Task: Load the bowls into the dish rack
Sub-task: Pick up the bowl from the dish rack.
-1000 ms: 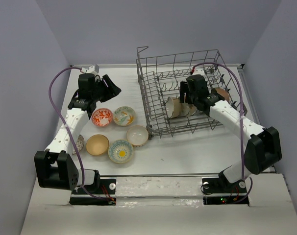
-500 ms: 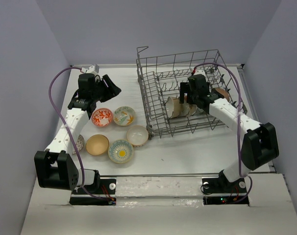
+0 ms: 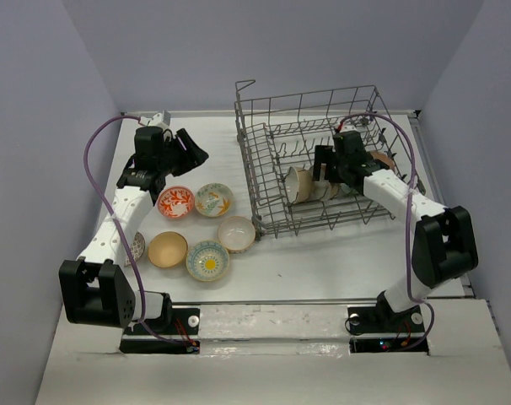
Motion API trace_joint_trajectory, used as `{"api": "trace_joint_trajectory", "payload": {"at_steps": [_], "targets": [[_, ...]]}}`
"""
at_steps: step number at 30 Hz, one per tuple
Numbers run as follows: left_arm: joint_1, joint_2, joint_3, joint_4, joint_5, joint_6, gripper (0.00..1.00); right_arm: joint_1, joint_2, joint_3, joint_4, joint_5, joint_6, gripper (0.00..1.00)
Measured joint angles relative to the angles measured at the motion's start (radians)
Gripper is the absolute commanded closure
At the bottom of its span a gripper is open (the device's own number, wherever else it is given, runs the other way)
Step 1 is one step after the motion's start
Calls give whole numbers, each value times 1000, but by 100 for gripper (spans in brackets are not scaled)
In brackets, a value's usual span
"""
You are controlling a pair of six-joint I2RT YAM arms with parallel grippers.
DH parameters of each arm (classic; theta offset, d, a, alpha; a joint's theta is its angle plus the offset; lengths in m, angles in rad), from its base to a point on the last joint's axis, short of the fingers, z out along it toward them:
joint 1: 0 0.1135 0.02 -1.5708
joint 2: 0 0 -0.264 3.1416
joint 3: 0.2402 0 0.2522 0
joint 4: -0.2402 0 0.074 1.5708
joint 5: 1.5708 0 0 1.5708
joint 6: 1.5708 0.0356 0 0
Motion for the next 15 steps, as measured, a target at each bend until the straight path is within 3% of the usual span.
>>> {"api": "trace_joint_trajectory", "payload": {"at_steps": [9, 15], "targets": [[0, 0, -1, 0, 0, 0, 36, -24, 7, -26, 45, -72, 9, 17], [0, 0, -13, 0, 0, 0, 36, -31, 7, -42, 71, -79, -9, 37]]}}
